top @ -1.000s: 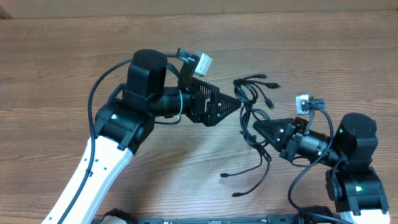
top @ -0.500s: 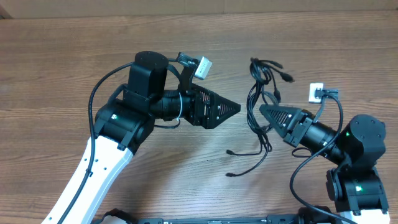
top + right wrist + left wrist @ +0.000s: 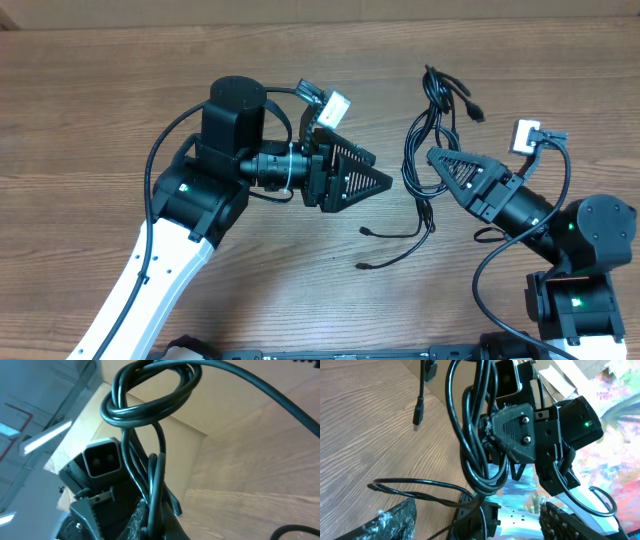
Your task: Untangle cables
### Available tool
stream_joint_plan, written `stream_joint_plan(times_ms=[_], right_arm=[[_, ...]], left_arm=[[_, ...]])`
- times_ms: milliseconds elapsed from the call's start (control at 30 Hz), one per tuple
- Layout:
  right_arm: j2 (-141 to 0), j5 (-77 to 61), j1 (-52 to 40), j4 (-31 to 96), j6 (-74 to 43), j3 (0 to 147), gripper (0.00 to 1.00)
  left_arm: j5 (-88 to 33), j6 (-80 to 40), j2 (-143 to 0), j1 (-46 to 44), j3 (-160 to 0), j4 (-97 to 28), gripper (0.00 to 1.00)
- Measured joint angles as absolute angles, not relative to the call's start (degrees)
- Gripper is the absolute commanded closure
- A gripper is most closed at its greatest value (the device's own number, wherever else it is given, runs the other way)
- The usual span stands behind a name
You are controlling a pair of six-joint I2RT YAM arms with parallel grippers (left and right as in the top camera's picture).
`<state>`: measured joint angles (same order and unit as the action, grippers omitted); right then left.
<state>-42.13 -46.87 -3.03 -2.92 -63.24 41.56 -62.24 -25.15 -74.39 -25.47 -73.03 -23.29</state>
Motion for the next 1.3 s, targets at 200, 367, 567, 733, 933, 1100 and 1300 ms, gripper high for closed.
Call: stream_joint_plan(times_ms=[200, 367, 567, 733, 933, 1100, 1300], right_arm=[[-42.11, -46.5, -3.03, -6.83, -66.46, 41.56, 0.96], [-42.13, -46.52, -3.03, -7.53, -68.4, 41.56, 0.96], [-42.13, -46.7, -3.03, -8.12, -69.01, 41.56, 0.96], [-42.13, -47.42, -3.03, -8.16, -68.99, 41.56, 0.96], [-42.11, -48.25, -3.03, -8.36, -68.97, 41.56, 0.96], [-42.17, -48.27, -2.98, -8.27, -68.53, 41.56, 0.96], [-42.17, -48.93, -2.96, -7.14, -66.76, 41.56, 0.87]], left_arm=[[-62.39, -25.15, -74.39, -27.51, -73.03, -20.56, 0.22], [-61.69, -25.15, -74.39, -29.3, -73.03, -19.81, 0.27], [-59.86, -25.15, -74.39, -31.16, -73.03, -17.96, 0.36], [-57.21, -25.17, -74.39, -33.1, -73.03, -17.56, 0.48], [-55.48, -25.3, -74.39, -33.39, -73.03, -16.71, 0.92], [-55.57, -25.58, -74.37, -33.39, -73.06, -16.67, 0.96], [-55.72, -25.58, -74.37, -33.39, -73.06, -16.75, 0.96]])
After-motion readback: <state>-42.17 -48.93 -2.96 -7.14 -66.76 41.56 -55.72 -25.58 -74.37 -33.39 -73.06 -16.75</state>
